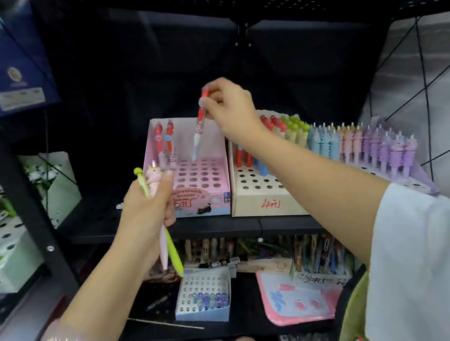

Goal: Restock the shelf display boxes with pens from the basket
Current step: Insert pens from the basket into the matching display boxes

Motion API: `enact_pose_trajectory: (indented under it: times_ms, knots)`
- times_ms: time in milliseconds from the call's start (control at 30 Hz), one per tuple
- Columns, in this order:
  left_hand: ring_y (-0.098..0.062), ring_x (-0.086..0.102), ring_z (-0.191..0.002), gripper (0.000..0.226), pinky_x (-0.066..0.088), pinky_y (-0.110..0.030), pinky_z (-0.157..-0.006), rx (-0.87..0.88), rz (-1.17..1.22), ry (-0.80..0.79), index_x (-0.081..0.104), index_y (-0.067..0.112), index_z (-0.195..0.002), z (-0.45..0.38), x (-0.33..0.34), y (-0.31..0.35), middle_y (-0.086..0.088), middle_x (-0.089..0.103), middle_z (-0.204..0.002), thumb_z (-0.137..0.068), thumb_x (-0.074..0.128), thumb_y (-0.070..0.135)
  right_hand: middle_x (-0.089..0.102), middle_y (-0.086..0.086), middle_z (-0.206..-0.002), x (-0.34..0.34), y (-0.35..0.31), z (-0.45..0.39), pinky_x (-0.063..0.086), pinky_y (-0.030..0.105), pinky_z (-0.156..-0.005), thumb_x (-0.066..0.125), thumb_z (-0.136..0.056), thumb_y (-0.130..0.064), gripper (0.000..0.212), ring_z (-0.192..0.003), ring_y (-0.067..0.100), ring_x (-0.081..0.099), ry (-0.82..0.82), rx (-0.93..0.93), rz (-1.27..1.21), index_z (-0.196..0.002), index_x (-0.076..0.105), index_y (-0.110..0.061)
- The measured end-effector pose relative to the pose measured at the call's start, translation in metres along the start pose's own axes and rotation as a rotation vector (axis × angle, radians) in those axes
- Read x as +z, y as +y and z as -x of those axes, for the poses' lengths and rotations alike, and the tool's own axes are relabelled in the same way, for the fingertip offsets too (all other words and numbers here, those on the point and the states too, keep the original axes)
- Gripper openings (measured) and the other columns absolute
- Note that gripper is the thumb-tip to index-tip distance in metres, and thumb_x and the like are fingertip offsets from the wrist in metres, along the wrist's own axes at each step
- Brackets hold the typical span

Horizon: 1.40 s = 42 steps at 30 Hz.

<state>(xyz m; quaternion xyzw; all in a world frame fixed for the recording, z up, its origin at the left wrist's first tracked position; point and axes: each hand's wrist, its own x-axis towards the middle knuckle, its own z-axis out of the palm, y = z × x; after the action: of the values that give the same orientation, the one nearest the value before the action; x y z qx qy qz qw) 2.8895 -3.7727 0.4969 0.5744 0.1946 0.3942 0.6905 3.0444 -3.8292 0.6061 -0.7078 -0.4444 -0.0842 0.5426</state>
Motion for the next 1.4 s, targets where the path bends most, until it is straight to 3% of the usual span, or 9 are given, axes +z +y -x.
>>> enact_pose_trajectory:
  times_ms: [300,467,633,700,800,933,1067,1167,1400]
  knots:
    - [-0.005,0.033,-0.039,0.018,0.029,-0.017,-0.035,-0.082,0.038,0.044,0.046,0.014,-0.078,-0.015,-0.039,0.005,0.003,0.038,-0.057,-0.091,0.058,0.018,0.065,0.008,-0.091,0.060,0.018,-0.012,0.055,0.038,-0.082,0.055,-0.092,-0.012,0.016,-0.085,0.021,0.065,-0.097,-0.017,0.124,-0.107,0.059,-0.005]
    - [-0.006,0.031,-0.035,0.014,0.025,-0.016,-0.033,-0.201,0.213,0.092,0.045,0.014,-0.078,-0.019,-0.045,0.005,0.005,0.040,-0.050,-0.092,0.048,0.015,0.066,0.010,-0.086,0.077,0.028,-0.009,0.045,0.027,-0.059,0.052,-0.094,-0.019,0.020,-0.068,0.019,0.058,-0.245,0.027,0.399,-0.105,0.059,-0.004]
    - [-0.006,0.031,-0.041,0.017,0.027,-0.017,-0.037,-0.175,0.209,0.039,0.042,0.014,-0.078,-0.019,-0.047,0.003,0.004,0.039,-0.056,-0.095,0.043,0.016,0.065,0.009,-0.091,0.079,0.026,0.001,0.050,0.036,-0.079,0.055,-0.092,-0.029,0.029,-0.085,0.025,0.062,-0.301,0.054,0.577,-0.101,0.062,-0.002]
    - [-0.006,0.037,-0.046,0.018,0.033,-0.017,-0.042,-0.107,0.097,0.017,0.046,0.012,-0.079,-0.017,-0.046,-0.001,0.003,0.044,-0.061,-0.096,0.046,0.018,0.063,0.003,-0.085,0.074,0.019,0.013,0.051,0.031,-0.072,0.058,-0.091,-0.031,0.026,-0.077,0.019,0.062,-0.247,0.062,0.432,-0.099,0.062,-0.007]
    - [-0.003,0.045,-0.051,0.016,0.041,-0.016,-0.048,-0.016,-0.017,-0.016,0.054,0.013,-0.087,-0.015,-0.042,-0.005,0.005,0.056,-0.065,-0.096,0.049,0.026,0.061,-0.002,-0.076,0.065,0.004,0.035,0.048,0.015,-0.052,0.056,-0.091,-0.035,0.024,-0.060,0.008,0.056,-0.470,0.151,0.091,-0.090,0.066,-0.014]
    - [-0.003,0.049,-0.054,0.014,0.043,-0.018,-0.053,0.045,-0.100,-0.041,0.054,0.014,-0.095,-0.011,-0.026,-0.006,0.007,0.062,-0.069,-0.093,0.052,0.027,0.060,0.002,-0.078,0.052,-0.004,0.056,0.048,0.011,-0.056,0.058,-0.091,-0.029,0.025,-0.058,0.000,0.057,-0.680,0.268,-0.145,-0.088,0.067,-0.005]
    - [0.000,0.053,-0.056,0.019,0.044,-0.018,-0.055,0.032,-0.149,-0.075,0.054,0.019,-0.096,-0.006,-0.006,-0.006,0.012,0.068,-0.067,-0.092,0.050,0.036,0.062,-0.001,-0.073,0.025,-0.001,0.061,0.045,0.008,-0.050,0.052,-0.095,-0.018,0.014,-0.055,-0.002,0.060,-0.540,0.270,-0.298,-0.087,0.060,-0.011]
    - [-0.001,0.050,-0.052,0.013,0.042,-0.016,-0.050,0.033,-0.115,-0.132,0.052,0.012,-0.096,0.000,0.013,-0.008,0.010,0.069,-0.067,-0.096,0.047,0.024,0.063,0.002,-0.079,-0.002,0.010,0.055,0.053,0.014,-0.061,0.048,-0.097,-0.017,0.015,-0.065,0.006,0.061,-0.334,0.303,-0.368,-0.094,0.061,-0.009]
    - [-0.001,0.049,-0.052,0.011,0.043,-0.015,-0.050,0.057,-0.204,-0.160,0.053,0.018,-0.092,0.007,0.073,-0.012,0.010,0.069,-0.068,-0.097,0.045,0.023,0.069,0.000,-0.074,-0.060,0.037,0.066,0.054,0.014,-0.061,0.052,-0.095,-0.016,0.015,-0.062,0.005,0.067,-0.232,0.401,-0.354,-0.088,0.063,-0.008]
